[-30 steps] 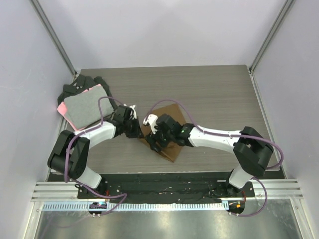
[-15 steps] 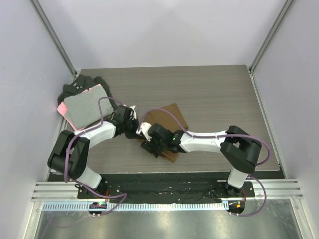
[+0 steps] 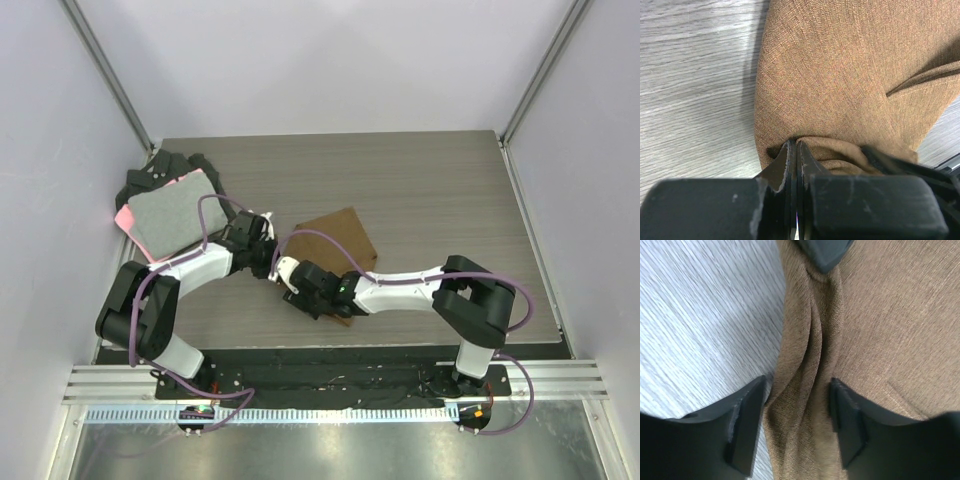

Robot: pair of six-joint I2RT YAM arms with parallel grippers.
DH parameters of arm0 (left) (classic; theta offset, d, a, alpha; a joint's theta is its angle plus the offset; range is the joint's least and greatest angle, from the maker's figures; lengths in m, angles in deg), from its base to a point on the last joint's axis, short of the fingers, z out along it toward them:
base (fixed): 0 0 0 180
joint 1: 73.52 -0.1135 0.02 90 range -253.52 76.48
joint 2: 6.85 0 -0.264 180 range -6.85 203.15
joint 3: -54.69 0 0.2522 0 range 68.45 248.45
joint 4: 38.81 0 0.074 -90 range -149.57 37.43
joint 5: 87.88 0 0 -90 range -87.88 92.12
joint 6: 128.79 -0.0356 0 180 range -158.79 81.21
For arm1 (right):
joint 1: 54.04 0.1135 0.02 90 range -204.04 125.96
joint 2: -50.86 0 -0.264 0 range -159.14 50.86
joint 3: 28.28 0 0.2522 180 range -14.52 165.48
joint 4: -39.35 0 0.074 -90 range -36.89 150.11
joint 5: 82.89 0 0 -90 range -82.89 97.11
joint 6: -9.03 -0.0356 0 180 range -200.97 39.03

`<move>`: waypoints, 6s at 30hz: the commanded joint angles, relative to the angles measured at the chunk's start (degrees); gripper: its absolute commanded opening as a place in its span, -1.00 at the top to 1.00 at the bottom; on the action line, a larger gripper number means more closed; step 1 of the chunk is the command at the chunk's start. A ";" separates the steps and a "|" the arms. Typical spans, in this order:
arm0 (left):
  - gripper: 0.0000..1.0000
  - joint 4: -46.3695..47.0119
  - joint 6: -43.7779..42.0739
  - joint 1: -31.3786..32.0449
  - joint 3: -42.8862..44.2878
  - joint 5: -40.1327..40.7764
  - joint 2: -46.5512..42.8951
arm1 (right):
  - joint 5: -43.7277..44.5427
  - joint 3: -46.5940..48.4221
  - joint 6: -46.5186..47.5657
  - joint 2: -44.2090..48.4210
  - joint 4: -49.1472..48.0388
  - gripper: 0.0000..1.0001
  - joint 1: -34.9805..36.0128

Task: Fold the napkin, place the utensils inside, and roll it up
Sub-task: Roll the napkin with the utensil

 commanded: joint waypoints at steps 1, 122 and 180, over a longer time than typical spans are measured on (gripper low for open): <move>1.00 -0.92 -0.52 0.07 1.43 0.06 -0.71 | 3.76 -0.56 -0.52 -0.83 -1.11 0.01 1.23; 1.00 6.99 -2.45 -3.45 -7.62 3.67 -5.28 | -30.51 17.02 -12.12 0.14 27.71 0.02 -8.52; 1.00 -7.95 -1.75 -2.83 6.00 2.17 4.74 | -4.23 8.93 0.88 1.63 3.29 -0.18 -4.57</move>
